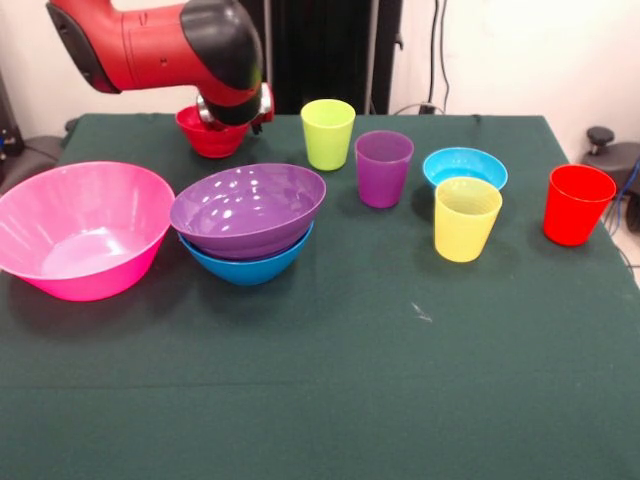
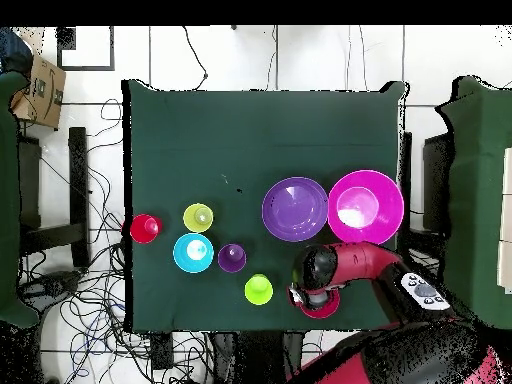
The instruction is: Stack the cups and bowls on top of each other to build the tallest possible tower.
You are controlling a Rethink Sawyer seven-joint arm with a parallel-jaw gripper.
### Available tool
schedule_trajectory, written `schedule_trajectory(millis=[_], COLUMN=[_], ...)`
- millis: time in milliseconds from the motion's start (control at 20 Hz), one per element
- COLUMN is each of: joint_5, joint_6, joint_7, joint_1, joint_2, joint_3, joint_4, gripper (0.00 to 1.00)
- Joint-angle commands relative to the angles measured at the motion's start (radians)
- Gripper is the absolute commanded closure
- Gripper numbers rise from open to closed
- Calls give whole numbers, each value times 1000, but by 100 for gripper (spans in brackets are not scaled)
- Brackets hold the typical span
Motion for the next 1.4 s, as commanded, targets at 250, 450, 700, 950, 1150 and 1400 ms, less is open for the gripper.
schedule_trajectory(millis=[250,450,700,950,1150,1400], joint_5=[-83,-60,-50,-68,-89,-81], joint_6=[-378,-400,-417,-458,-499,-505], joint_7=[84,83,51,72,106,108], joint_1=[12,9,5,27,58,89], joint_2=[-48,-83,-65,-75,-86,-88], joint_3=[28,23,16,-9,-35,-67], joint_4=[46,78,51,35,32,17], gripper=[0,0,0,100,100,100])
